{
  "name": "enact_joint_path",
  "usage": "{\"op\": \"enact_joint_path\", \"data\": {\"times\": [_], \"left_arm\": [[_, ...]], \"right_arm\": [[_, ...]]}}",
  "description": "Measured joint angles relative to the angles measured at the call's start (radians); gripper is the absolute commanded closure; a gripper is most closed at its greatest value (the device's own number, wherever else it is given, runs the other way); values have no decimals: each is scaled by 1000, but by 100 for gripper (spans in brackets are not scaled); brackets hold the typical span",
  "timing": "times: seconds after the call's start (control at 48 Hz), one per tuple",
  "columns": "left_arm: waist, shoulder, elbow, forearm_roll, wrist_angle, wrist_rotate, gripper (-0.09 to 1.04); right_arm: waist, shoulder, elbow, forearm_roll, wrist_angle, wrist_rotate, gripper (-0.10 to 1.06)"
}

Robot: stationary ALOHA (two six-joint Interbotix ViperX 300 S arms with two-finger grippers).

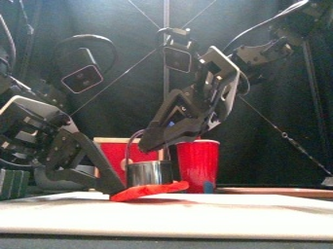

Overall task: Get the cutter from the drawer then cut the dough then place the extra dough in the bowl
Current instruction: Place the extra dough in the bowl

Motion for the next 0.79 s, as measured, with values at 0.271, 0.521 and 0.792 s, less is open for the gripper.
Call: {"op": "enact_joint_path", "data": {"times": [0.271, 0.521, 0.792], "left_arm": [[0, 0, -2, 0, 2, 0, 37], [0, 0, -3, 0, 2, 0, 37], [0, 0, -3, 0, 6, 2, 36]], "right_arm": [[-6, -23, 3, 0, -49, -3, 43], [-12, -63, 23, -2, -100, -5, 43], [-20, -124, 80, 2, -140, -3, 43]]}}
